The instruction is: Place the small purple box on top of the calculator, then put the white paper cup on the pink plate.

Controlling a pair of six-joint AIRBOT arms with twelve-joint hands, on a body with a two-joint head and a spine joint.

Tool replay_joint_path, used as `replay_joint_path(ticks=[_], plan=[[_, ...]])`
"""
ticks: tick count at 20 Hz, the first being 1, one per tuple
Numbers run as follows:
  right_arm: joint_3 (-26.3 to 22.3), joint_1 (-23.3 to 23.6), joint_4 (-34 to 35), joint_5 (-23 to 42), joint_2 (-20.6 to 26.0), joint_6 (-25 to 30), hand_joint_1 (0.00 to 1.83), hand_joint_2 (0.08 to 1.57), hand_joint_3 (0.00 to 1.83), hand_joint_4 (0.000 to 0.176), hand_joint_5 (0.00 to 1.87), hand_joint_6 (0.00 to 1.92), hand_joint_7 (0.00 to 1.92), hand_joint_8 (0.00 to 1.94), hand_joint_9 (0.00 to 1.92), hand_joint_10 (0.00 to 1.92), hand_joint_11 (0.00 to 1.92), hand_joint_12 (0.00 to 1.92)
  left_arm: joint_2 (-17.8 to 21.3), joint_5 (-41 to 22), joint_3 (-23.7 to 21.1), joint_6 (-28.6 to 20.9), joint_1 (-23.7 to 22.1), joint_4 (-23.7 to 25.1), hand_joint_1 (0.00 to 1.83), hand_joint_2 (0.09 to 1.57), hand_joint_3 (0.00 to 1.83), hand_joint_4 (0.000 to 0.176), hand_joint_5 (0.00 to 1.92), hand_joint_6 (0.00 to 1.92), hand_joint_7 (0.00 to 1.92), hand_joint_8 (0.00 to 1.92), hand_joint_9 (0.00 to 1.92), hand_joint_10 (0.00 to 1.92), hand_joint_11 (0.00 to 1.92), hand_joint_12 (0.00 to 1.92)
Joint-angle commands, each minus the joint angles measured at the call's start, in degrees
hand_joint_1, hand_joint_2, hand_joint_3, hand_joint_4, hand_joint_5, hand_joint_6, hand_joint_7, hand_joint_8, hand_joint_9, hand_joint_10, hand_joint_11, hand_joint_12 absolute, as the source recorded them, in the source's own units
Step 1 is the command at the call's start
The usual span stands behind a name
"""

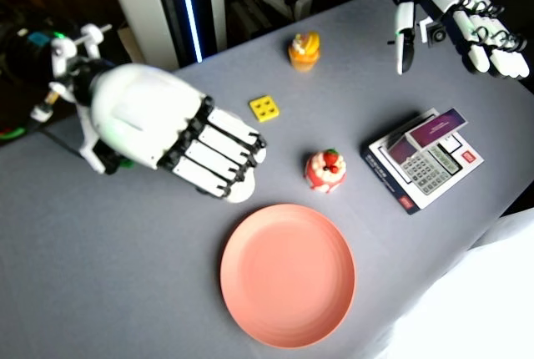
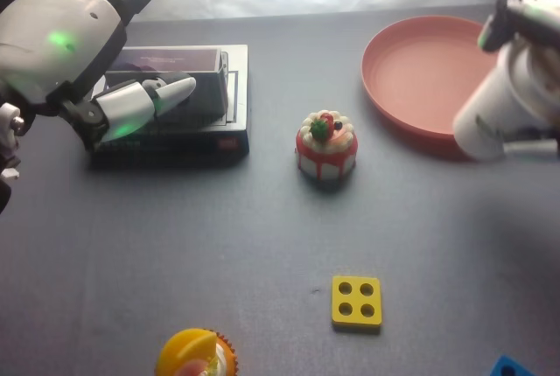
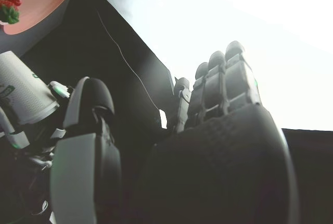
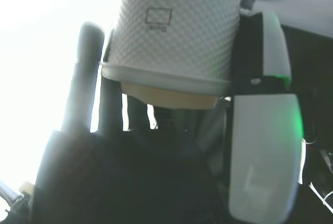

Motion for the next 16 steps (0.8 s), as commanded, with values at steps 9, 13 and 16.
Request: replay_joint_path(ticks=[9, 13, 16], plan=[[9.1, 10.8, 1.9, -5.0, -7.0, -1.3, 1.26, 1.20, 0.00, 0.000, 0.20, 0.60, 0.20, 0.82, 0.15, 1.36, 0.00, 1.85, 0.2, -9.5, -0.8, -1.2, 1.4, 1.2, 0.64, 1.22, 0.01, 0.071, 0.03, 0.00, 0.00, 0.00, 0.00, 0.00, 0.00, 0.00], [9.1, 10.8, 1.9, -5.0, -7.0, -1.3, 1.29, 1.23, 0.03, 0.000, 0.24, 0.53, 0.60, 1.32, 0.28, 1.49, 0.00, 1.91, 0.2, -9.5, -0.8, -1.2, 1.4, 1.2, 0.67, 1.23, 0.01, 0.082, 0.03, 0.00, 0.00, 0.00, 0.00, 0.00, 0.00, 0.00], [15.1, 15.3, 5.5, -13.2, -11.6, -4.8, 1.31, 1.22, 0.01, 0.000, 0.24, 0.51, 0.75, 1.40, 0.44, 1.69, 0.23, 1.92, 0.2, -9.9, -1.0, -1.2, 1.9, 1.3, 0.67, 1.23, 0.01, 0.082, 0.03, 0.01, 0.00, 0.00, 0.00, 0.00, 0.00, 0.00]])
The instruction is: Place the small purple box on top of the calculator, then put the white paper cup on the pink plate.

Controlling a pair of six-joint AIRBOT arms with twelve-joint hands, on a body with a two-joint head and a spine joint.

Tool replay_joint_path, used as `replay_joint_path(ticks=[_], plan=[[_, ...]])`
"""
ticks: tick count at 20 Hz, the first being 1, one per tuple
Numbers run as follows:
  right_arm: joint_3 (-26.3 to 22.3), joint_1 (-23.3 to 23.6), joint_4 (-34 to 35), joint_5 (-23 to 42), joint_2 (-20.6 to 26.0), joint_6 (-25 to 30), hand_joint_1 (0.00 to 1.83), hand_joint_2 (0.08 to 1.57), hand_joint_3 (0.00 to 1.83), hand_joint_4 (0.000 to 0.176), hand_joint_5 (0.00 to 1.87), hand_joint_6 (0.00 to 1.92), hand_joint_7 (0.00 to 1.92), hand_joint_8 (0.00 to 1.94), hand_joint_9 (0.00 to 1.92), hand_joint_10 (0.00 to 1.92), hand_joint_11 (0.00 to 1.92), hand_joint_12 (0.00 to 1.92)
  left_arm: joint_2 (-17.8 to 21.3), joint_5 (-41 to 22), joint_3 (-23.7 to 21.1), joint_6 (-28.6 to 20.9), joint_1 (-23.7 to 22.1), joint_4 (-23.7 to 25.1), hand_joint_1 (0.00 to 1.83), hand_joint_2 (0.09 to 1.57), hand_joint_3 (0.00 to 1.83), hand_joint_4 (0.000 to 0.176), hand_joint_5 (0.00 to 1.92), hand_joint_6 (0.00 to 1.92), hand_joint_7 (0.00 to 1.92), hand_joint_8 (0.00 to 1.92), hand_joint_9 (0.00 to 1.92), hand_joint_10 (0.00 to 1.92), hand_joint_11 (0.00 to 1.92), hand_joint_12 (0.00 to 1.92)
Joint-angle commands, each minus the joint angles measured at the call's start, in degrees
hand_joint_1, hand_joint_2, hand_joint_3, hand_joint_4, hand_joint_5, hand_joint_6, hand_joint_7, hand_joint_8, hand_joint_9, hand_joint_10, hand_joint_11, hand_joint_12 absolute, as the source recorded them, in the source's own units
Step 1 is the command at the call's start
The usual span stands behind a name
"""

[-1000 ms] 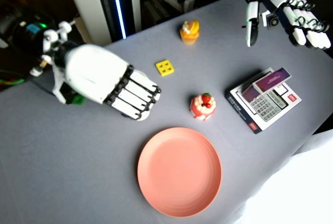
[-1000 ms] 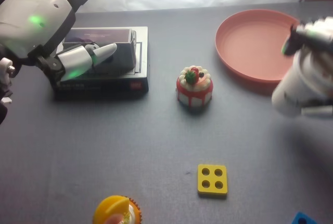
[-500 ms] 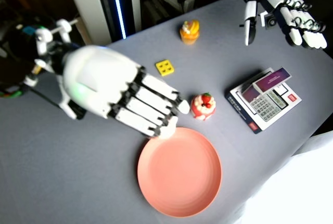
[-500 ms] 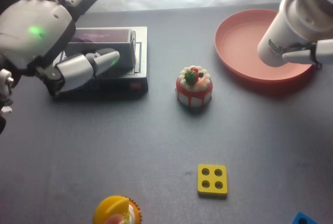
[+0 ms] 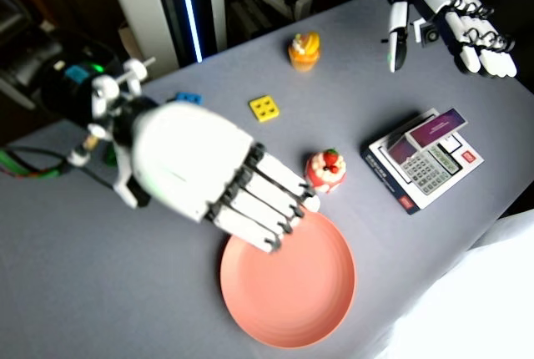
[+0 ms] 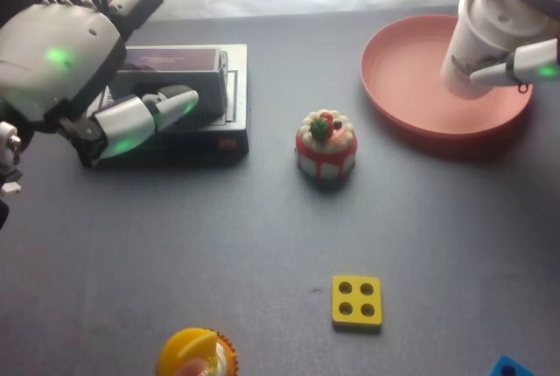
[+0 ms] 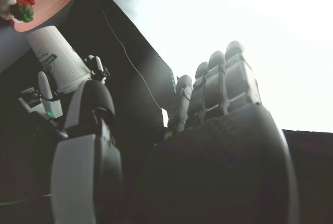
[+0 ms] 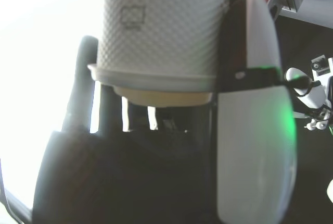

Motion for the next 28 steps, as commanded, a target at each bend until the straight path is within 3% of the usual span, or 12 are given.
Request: replay_joint_path(ticks=[1, 5, 7, 10, 13, 14, 15, 17, 18, 22, 24, 28], plan=[[1.1, 1.5, 0.4, 3.0, -0.9, -0.9, 1.13, 1.17, 0.00, 0.000, 0.19, 0.53, 0.44, 1.44, 0.40, 1.76, 0.40, 1.92, 0.1, -7.6, -0.1, -0.1, -0.5, 0.7, 0.68, 1.23, 0.01, 0.092, 0.03, 0.01, 0.00, 0.00, 0.00, 0.00, 0.00, 0.00], [10.1, 4.7, 8.1, -5.2, -8.1, -6.6, 1.10, 1.19, 0.00, 0.000, 0.07, 0.81, 0.23, 0.93, 0.11, 1.47, 0.00, 1.92, -0.4, -8.3, 0.0, -0.3, 0.1, 0.7, 0.72, 1.25, 0.01, 0.092, 0.03, 0.00, 0.00, 0.00, 0.00, 0.00, 0.00, 0.00], [10.5, 4.7, 9.1, -5.3, -8.2, -6.6, 1.10, 1.19, 0.00, 0.000, 0.13, 0.91, 0.22, 1.10, 0.13, 1.54, 0.00, 1.92, -0.5, -8.4, 0.1, -0.3, 0.1, 0.6, 0.73, 1.25, 0.01, 0.092, 0.04, 0.00, 0.00, 0.00, 0.00, 0.00, 0.00, 0.00], [10.6, 4.7, 9.4, -5.3, -8.2, -6.6, 1.08, 1.19, 0.00, 0.000, 0.01, 0.19, 0.23, 1.47, 0.28, 1.89, 0.34, 1.92, -0.6, -8.6, 0.1, -0.5, 0.3, 0.6, 0.72, 1.25, 0.01, 0.091, 0.04, 0.00, 0.00, 0.00, 0.00, 0.00, 0.00, 0.00], [10.6, 4.7, 9.4, -5.5, -8.3, -6.6, 1.02, 1.18, 0.00, 0.000, 0.08, 0.10, 0.25, 1.50, 0.32, 1.92, 0.48, 1.92, -0.6, -8.8, 0.1, -0.5, 0.3, 0.6, 0.73, 1.25, 0.01, 0.097, 0.03, 0.00, 0.00, 0.00, 0.00, 0.00, 0.00, 0.00], [10.6, 4.7, 9.4, -5.5, -8.3, -6.6, 1.00, 1.17, 0.00, 0.000, 0.09, 0.10, 0.28, 1.23, 0.22, 1.67, 0.10, 1.92, -0.6, -8.8, 0.1, -0.6, 0.3, 0.6, 0.73, 1.25, 0.00, 0.098, 0.03, 0.00, 0.00, 0.00, 0.00, 0.00, 0.00, 0.00], [10.6, 4.7, 9.4, -5.6, -8.3, -6.6, 0.96, 1.16, 0.00, 0.000, 0.14, 0.09, 0.12, 0.38, 0.06, 0.97, 0.00, 1.53, -0.6, -8.8, 0.1, -0.6, 0.3, 0.6, 0.72, 1.25, 0.00, 0.094, 0.03, 0.00, 0.00, 0.00, 0.00, 0.00, 0.00, 0.00], [10.5, 4.7, 9.4, -5.6, -8.3, -6.8, 0.87, 1.15, 0.00, 0.000, 0.07, 0.04, 0.03, 0.06, 0.00, 0.49, 0.00, 1.28, -0.6, -8.9, 0.1, -0.6, 0.4, 0.6, 0.70, 1.24, 0.00, 0.097, 0.04, 0.00, 0.00, 0.00, 0.00, 0.00, 0.00, 0.00], [10.5, 4.7, 9.4, -5.7, -8.3, -6.9, 0.87, 1.15, 0.00, 0.000, 0.07, 0.04, 0.03, 0.06, 0.00, 0.49, 0.00, 1.28, -0.6, -9.0, 0.1, -0.6, 0.4, 0.6, 0.70, 1.24, 0.00, 0.097, 0.04, 0.00, 0.00, 0.00, 0.00, 0.00, 0.00, 0.00], [10.3, 4.7, 9.4, -5.7, -8.3, -7.1, 0.71, 1.06, 0.00, 0.042, 0.00, 0.00, 0.00, 0.00, 0.00, 0.01, 0.00, 0.05, -0.6, -9.1, 0.0, -0.7, 0.5, 0.5, 0.71, 1.24, 0.00, 0.084, 0.03, 0.00, 0.00, 0.00, 0.00, 0.00, 0.00, 0.00], [10.2, 4.7, 9.3, -5.7, -8.3, -7.2, 0.64, 1.00, 0.00, 0.091, 0.00, 0.00, 0.00, 0.00, 0.00, 0.00, 0.00, 0.00, -0.6, -9.2, 0.0, -0.7, 0.6, 0.4, 0.69, 1.24, 0.00, 0.080, 0.03, 0.00, 0.00, 0.00, 0.00, 0.00, 0.00, 0.00], [9.5, 4.7, 9.3, -5.6, -8.3, -7.9, 0.61, 0.98, 0.00, 0.075, 0.00, 0.00, 0.00, 0.00, 0.00, 0.00, 0.00, 0.00, -0.6, -9.5, -0.1, -0.8, 0.9, 0.3, 0.71, 1.24, 0.00, 0.082, 0.03, 0.00, 0.00, 0.00, 0.00, 0.00, 0.00, 0.00]])
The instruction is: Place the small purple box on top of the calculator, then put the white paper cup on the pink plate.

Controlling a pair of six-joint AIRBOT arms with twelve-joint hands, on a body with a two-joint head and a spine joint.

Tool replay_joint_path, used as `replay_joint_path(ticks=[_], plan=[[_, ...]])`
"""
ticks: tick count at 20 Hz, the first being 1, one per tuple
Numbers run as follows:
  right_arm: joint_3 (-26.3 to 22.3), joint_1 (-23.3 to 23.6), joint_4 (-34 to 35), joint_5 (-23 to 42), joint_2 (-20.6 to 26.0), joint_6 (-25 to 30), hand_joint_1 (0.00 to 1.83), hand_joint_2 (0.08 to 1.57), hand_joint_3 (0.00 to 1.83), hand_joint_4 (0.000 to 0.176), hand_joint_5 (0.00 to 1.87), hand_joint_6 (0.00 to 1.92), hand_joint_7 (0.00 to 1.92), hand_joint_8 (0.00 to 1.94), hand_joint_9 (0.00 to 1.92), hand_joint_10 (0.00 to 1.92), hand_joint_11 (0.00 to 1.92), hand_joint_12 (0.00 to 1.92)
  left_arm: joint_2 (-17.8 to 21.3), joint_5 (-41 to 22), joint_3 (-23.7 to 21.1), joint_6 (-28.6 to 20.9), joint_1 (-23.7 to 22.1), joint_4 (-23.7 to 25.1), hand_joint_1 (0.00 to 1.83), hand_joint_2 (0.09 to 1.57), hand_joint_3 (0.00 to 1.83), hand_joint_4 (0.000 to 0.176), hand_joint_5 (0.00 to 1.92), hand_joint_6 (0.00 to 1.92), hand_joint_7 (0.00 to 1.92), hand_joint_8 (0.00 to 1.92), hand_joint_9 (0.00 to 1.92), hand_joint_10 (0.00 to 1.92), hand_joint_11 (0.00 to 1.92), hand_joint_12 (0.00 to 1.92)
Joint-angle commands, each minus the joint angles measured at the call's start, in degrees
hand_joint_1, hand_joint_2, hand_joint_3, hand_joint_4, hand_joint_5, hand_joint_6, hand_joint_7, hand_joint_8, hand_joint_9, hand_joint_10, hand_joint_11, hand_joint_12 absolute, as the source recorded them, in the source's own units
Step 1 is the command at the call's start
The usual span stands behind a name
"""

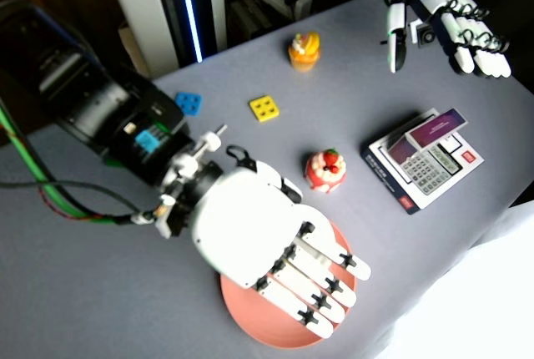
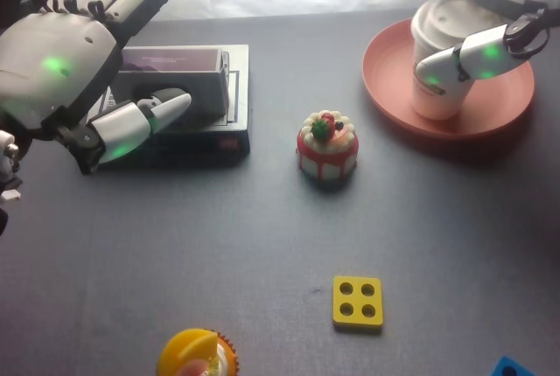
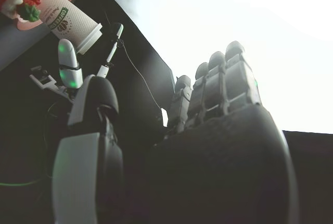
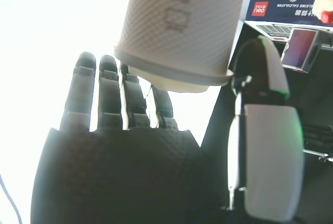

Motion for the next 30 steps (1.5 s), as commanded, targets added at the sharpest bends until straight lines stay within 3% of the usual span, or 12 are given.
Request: replay_joint_path(ticks=[1, 2, 4, 5, 16, 19, 22, 23, 24, 26, 27, 30], plan=[[-0.2, 0.6, -0.1, 6.8, 0.2, -0.3, 0.57, 0.95, 0.00, 0.142, 0.00, 0.00, 0.00, 0.00, 0.00, 0.00, 0.00, 0.00, -0.2, -7.9, -0.2, -0.2, -0.4, 0.9, 0.71, 1.24, 0.00, 0.067, 0.03, 0.00, 0.00, 0.00, 0.00, 0.00, 0.00, 0.00], [-0.6, 0.6, -0.1, 7.0, 0.2, -0.5, 0.53, 0.92, 0.00, 0.164, 0.00, 0.00, 0.00, 0.00, 0.00, 0.00, 0.00, 0.00, -0.2, -8.0, -0.2, -0.3, -0.3, 0.8, 0.71, 1.24, 0.00, 0.073, 0.03, 0.00, 0.00, 0.00, 0.00, 0.00, 0.00, 0.00], [-1.4, 0.6, -0.3, 7.7, 0.6, -0.7, 0.53, 1.03, 0.00, 0.149, 0.00, 0.00, 0.00, 0.00, 0.00, 0.00, 0.00, 0.00, -0.1, -8.1, -0.3, -0.3, 0.0, 0.7, 0.70, 1.24, 0.00, 0.081, 0.02, 0.00, 0.00, 0.00, 0.00, 0.00, 0.00, 0.00], [-2.0, 0.6, -0.4, 8.4, 1.1, -0.7, 0.53, 0.99, 0.00, 0.171, 0.00, 0.00, 0.00, 0.00, 0.00, 0.00, 0.00, 0.00, -0.1, -8.2, -0.3, -0.4, 0.1, 0.6, 0.70, 1.24, 0.00, 0.087, 0.02, 0.00, 0.00, 0.00, 0.00, 0.00, 0.00, 0.00], [-16.3, -0.7, -5.9, 23.6, 13.1, -0.7, 0.52, 1.03, 0.01, 0.112, 0.00, 0.00, 0.00, 0.00, 0.00, 0.00, 0.00, 0.00, 0.7, -10.9, -1.4, -0.5, 2.9, -1.5, 0.70, 1.24, 0.00, 0.064, 0.02, 0.00, 0.00, 0.00, 0.00, 0.00, 0.00, 0.00], [-21.3, -4.0, -7.1, 31.8, 16.7, -0.2, 0.48, 1.07, 0.02, 0.081, 0.00, 0.00, 0.00, 0.00, 0.00, 0.00, 0.00, 0.00, 0.9, -11.8, -1.7, -0.6, 3.5, -1.7, 0.68, 1.24, 0.00, 0.080, 0.02, 0.00, 0.00, 0.00, 0.00, 0.00, 0.00, 0.00], [-24.9, -9.5, -9.6, 41.5, 19.6, 5.5, 0.53, 1.13, 0.04, 0.091, 0.00, 0.00, 0.00, 0.00, 0.00, 0.00, 0.00, 0.00, 1.1, -13.3, -2.2, -0.7, 4.5, -2.0, 0.69, 1.24, 0.00, 0.100, 0.01, 0.00, 0.00, 0.00, 0.00, 0.00, 0.00, 0.00], [-25.7, -11.0, -9.8, 44.3, 20.3, 6.8, 0.53, 1.13, 0.04, 0.084, 0.00, 0.00, 0.00, 0.00, 0.00, 0.00, 0.00, 0.00, 1.2, -13.9, -2.4, -0.8, 4.8, -2.1, 0.70, 1.25, 0.00, 0.093, 0.00, 0.00, 0.00, 0.00, 0.00, 0.00, 0.00, 0.00], [-27.5, -13.9, -9.9, 48.9, 21.6, 7.4, 0.53, 1.11, 0.03, 0.103, 0.00, 0.00, 0.00, 0.00, 0.00, 0.00, 0.00, 0.00, 1.4, -15.0, -2.7, -0.9, 5.5, -2.3, 0.68, 1.26, 0.01, 0.069, 0.00, 0.00, 0.00, 0.00, 0.00, 0.00, 0.00, 0.00], [-30.2, -17.7, -9.8, 55.7, 23.4, 7.4, 0.56, 1.11, 0.02, 0.101, 0.00, 0.00, 0.00, 0.00, 0.00, 0.00, 0.00, 0.00, 1.8, -17.1, -3.4, -1.0, 6.5, -2.6, 0.66, 1.29, 0.02, 0.011, 0.00, 0.00, 0.00, 0.00, 0.00, 0.00, 0.00, 0.00], [-31.6, -19.6, -9.8, 58.9, 24.3, 7.4, 0.55, 1.09, 0.02, 0.092, 0.00, 0.00, 0.00, 0.00, 0.00, 0.00, 0.00, 0.00, 1.9, -18.5, -3.8, -1.0, 7.1, -2.8, 0.61, 1.31, 0.02, 0.053, 0.00, 0.00, 0.00, 0.00, 0.00, 0.00, 0.01, 0.00], [-34.6, -24.9, -9.2, 67.3, 26.1, 7.4, 0.55, 1.07, 0.01, 0.091, 0.00, 0.00, 0.00, 0.00, 0.00, 0.00, 0.00, 0.00, 2.2, -22.2, -4.9, -1.2, 9.0, -3.0, 0.56, 1.36, 0.03, 0.086, 0.00, 0.00, 0.00, 0.00, 0.00, 0.00, 0.00, 0.00]])
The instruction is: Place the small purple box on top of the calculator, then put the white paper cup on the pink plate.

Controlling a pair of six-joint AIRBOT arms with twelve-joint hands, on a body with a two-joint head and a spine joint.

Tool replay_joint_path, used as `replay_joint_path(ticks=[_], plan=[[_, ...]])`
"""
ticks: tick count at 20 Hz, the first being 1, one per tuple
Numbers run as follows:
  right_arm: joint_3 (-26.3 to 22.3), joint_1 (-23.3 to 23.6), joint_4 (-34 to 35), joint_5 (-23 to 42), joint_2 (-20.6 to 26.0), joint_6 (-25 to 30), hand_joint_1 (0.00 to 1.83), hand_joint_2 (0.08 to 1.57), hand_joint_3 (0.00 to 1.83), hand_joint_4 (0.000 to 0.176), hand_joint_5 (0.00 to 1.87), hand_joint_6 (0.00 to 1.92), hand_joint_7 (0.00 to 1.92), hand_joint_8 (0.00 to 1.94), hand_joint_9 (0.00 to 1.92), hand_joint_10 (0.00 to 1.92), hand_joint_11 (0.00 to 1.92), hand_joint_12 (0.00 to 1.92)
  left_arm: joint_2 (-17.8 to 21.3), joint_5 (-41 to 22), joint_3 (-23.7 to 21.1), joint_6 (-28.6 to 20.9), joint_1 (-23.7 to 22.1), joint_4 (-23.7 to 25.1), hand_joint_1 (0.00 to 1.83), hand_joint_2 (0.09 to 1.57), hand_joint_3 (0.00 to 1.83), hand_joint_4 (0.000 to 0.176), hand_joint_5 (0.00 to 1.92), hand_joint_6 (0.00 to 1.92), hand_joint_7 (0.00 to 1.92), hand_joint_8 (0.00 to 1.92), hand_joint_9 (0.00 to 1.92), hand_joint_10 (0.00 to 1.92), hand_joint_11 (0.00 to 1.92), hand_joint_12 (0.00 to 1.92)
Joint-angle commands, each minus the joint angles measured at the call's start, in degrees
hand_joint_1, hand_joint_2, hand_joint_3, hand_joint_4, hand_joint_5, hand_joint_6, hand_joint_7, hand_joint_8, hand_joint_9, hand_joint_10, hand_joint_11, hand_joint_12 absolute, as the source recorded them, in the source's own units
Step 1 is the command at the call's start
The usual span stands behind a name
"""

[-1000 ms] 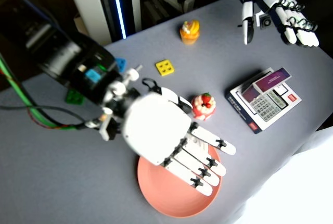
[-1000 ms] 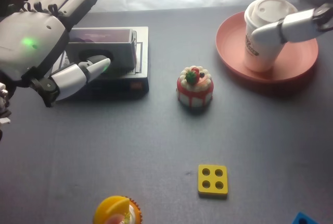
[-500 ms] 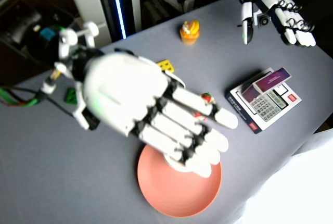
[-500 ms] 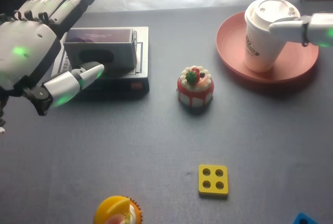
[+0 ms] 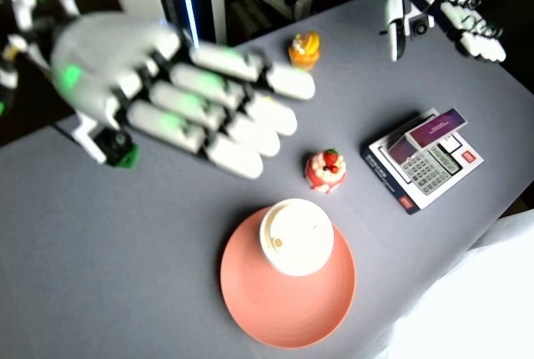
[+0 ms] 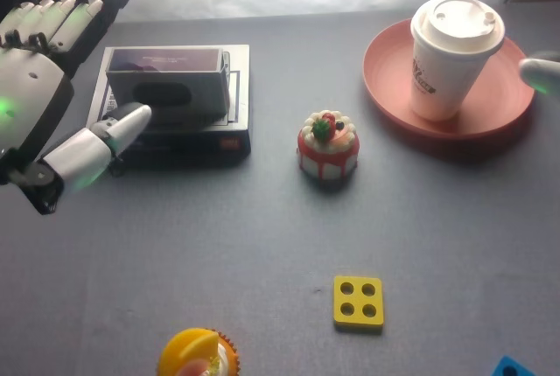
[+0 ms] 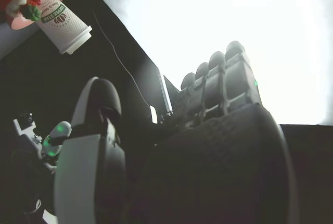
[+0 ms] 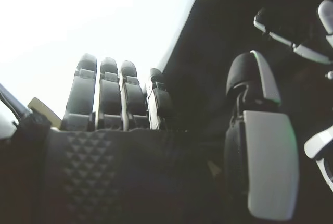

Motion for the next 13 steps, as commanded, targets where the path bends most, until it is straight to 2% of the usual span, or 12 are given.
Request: replay_joint_path(ticks=[1, 2, 3, 4, 5, 6, 7, 8, 10, 11, 12, 13], plan=[[-0.4, -0.2, 0.7, 11.1, 0.6, 0.2, 0.56, 1.09, 0.01, 0.083, 0.00, 0.00, 0.00, 0.00, 0.00, 0.00, 0.00, 0.00, 0.3, -9.0, -0.4, -0.2, -0.5, 1.4, 0.52, 1.37, 0.02, 0.052, 0.00, 0.00, 0.00, 0.00, 0.00, 0.00, 0.00, 0.00], [-1.7, -2.9, 1.5, 14.9, 1.5, -0.2, 0.55, 1.09, 0.01, 0.085, 0.00, 0.00, 0.00, 0.00, 0.00, 0.00, 0.01, 0.00, 0.3, -10.8, -0.8, -0.2, 0.2, 1.4, 0.48, 1.33, 0.00, 0.059, 0.00, 0.00, 0.00, 0.00, 0.00, 0.00, 0.03, 0.01], [-2.3, -4.1, 2.0, 16.7, 1.8, -0.4, 0.54, 1.10, 0.02, 0.100, 0.00, 0.00, 0.00, 0.00, 0.00, 0.00, 0.02, 0.01, 0.3, -12.5, -1.1, -0.4, 0.7, 1.4, 0.46, 1.35, 0.01, 0.032, 0.00, 0.00, 0.00, 0.00, 0.00, 0.00, 0.02, 0.02], [-2.7, -5.5, 2.7, 18.7, 2.2, -0.5, 0.55, 1.11, 0.02, 0.105, 0.00, 0.00, 0.00, 0.00, 0.00, 0.00, 0.02, 0.01, 0.4, -13.9, -1.4, -0.6, 1.2, 1.4, 0.48, 1.38, 0.02, 0.028, 0.00, 0.00, 0.00, 0.00, 0.00, 0.00, 0.00, 0.00], [-3.2, -6.9, 3.4, 20.6, 2.4, -0.5, 0.51, 1.15, 0.03, 0.101, 0.00, 0.00, 0.00, 0.00, 0.00, 0.00, 0.02, 0.02, 0.4, -15.3, -1.6, -0.7, 1.7, 1.4, 0.53, 1.39, 0.02, 0.052, 0.00, 0.00, 0.00, 0.00, 0.00, 0.00, 0.00, 0.00], [-3.7, -8.5, 3.9, 22.8, 2.7, -0.5, 0.48, 1.17, 0.02, 0.094, 0.00, 0.00, 0.00, 0.00, 0.02, 0.01, 0.00, 0.12, 0.4, -16.5, -1.8, -0.7, 2.0, 1.4, 0.60, 1.42, 0.02, 0.088, 0.00, 0.00, 0.00, 0.00, 0.00, 0.00, 0.00, 0.00], [-4.2, -9.9, 4.1, 24.7, 3.1, -0.4, 0.45, 1.18, 0.01, 0.090, 0.00, 0.00, 0.00, 0.00, 0.03, 0.01, 0.00, 0.18, 0.4, -17.6, -2.0, -0.7, 2.2, 1.4, 0.59, 1.43, 0.02, 0.102, 0.00, 0.00, 0.00, 0.00, 0.00, 0.00, 0.00, 0.00], [-4.8, -10.6, 4.1, 25.1, 3.6, -0.4, 0.47, 1.17, 0.00, 0.071, 0.00, 0.00, 0.00, 0.00, 0.02, 0.01, 0.00, 0.06, 0.4, -18.9, -2.2, -0.7, 2.5, 1.4, 0.53, 1.42, 0.01, 0.133, 0.00, 0.00, 0.00, 0.00, 0.00, 0.00, 0.00, 0.00], [-5.2, -10.6, 3.5, 25.1, 3.9, -0.4, 0.36, 1.20, 0.01, 0.067, 0.00, 0.00, 0.00, 0.00, 0.00, 0.00, 0.01, 0.01, 0.5, -20.3, -2.8, -1.1, 3.3, 1.5, 0.63, 1.38, 0.00, 0.122, 0.00, 0.00, 0.00, 0.00, 0.00, 0.00, 0.00, 0.00], [-5.4, -10.6, 3.5, 25.1, 4.1, -0.4, 0.34, 1.23, 0.02, 0.064, 0.00, 0.00, 0.00, 0.00, 0.00, 0.00, 0.00, 0.00, 0.7, -20.3, -2.8, -1.3, 3.3, 2.1, 0.65, 1.38, 0.00, 0.091, 0.00, 0.00, 0.00, 0.00, 0.00, 0.00, 0.00, 0.00], [-5.6, -10.5, 3.4, 25.1, 4.5, -0.4, 0.40, 1.20, 0.00, 0.041, 0.00, 0.00, 0.00, 0.00, 0.00, 0.00, 0.00, 0.00, 0.8, -20.3, -2.8, -1.6, 3.3, 2.5, 0.76, 1.40, 0.00, 0.102, 0.00, 0.00, 0.00, 0.00, 0.00, 0.00, 0.00, 0.00], [-5.8, -10.5, 3.3, 25.1, 4.9, -0.4, 0.38, 1.20, 0.00, 0.011, 0.00, 0.00, 0.00, 0.00, 0.00, 0.00, 0.00, 0.00, 0.9, -20.4, -2.8, -2.0, 3.3, 2.7, 0.74, 1.42, 0.01, 0.100, 0.00, 0.00, 0.00, 0.00, 0.02, 0.01, 0.01, 0.00]])
